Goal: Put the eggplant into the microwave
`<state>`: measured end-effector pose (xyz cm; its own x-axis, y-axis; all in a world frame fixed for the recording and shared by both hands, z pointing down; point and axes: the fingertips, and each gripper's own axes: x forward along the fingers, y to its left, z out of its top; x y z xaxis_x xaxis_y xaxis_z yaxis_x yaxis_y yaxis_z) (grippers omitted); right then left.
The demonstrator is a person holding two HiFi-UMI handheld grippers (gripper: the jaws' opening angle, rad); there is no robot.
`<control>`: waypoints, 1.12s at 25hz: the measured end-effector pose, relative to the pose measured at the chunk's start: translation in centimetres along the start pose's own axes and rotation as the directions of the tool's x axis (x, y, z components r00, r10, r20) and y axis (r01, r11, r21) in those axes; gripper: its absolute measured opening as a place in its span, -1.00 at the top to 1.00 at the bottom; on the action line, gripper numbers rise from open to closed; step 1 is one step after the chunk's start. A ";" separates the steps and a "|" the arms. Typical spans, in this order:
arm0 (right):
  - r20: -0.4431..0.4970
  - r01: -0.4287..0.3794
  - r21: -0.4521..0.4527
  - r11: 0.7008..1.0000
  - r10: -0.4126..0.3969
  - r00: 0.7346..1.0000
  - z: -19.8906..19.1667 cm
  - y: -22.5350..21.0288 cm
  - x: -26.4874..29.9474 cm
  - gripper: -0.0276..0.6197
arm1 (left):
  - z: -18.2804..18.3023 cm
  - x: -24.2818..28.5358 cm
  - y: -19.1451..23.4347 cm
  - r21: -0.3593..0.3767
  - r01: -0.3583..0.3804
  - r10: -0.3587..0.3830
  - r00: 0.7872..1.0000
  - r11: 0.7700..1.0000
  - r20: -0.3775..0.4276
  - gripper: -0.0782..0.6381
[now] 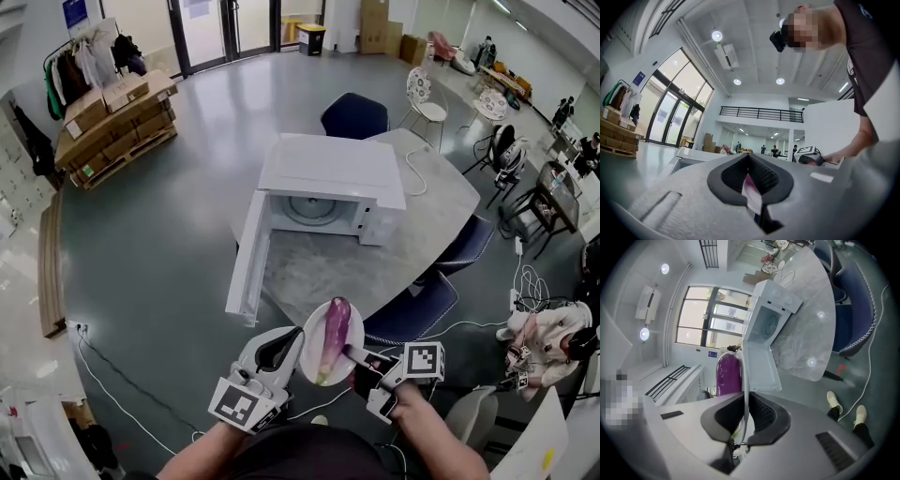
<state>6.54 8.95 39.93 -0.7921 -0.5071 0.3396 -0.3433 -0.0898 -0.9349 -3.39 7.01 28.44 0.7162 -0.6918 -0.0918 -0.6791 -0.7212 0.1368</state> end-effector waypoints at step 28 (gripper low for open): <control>0.137 0.069 0.184 0.981 -0.095 0.986 21.8 -8.3 16.1 0.82 | -5.5 13.8 10.3 -0.081 -0.010 0.002 0.995 0.997 -0.097 0.76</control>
<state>7.63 -17.15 50.94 -0.6795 -0.6088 0.4094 -0.2985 -0.2803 -0.9123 0.35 -9.73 33.96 0.7273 -0.6863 0.0042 -0.6705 -0.7093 0.2176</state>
